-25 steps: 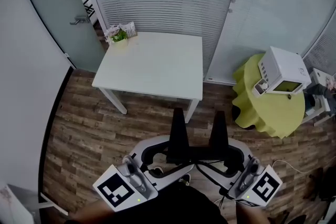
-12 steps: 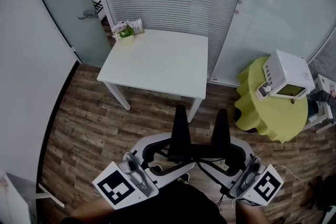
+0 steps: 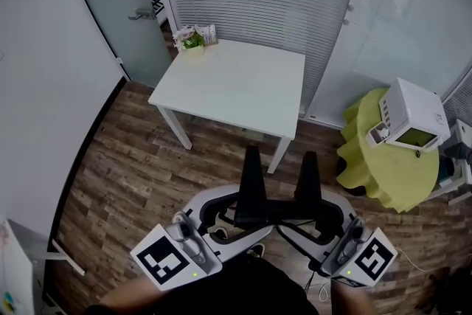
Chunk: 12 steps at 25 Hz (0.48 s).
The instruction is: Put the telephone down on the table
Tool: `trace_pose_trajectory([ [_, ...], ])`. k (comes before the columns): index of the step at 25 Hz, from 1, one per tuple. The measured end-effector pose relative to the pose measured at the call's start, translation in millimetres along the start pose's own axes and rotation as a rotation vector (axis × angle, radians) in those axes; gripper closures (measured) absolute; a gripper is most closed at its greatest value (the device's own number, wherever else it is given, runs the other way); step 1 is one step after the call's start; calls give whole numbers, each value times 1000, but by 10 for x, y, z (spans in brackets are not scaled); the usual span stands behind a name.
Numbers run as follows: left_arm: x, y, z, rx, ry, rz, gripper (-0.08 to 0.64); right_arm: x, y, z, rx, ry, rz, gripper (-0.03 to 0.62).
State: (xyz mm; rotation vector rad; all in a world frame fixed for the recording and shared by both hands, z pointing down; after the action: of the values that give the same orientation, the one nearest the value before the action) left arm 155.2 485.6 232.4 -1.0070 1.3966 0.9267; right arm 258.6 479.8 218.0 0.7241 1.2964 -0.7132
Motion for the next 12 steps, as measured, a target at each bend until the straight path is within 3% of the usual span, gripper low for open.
trace_pose_trajectory([
  [12,-8,163,-137,68,-4,22,313,-73,-233,15,68,5,-27,356],
])
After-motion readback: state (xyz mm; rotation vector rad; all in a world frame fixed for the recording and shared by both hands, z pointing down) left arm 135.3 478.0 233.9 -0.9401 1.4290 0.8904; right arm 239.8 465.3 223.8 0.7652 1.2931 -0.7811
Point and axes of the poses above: the fingertips, and each gripper's own axes: y backward along the fingers, z to its right, x out of its top, the point moved 4 cm from there along y, backward along the fingers, and after that the axes turned 13 degrees about -x, right-handed, at the moved point
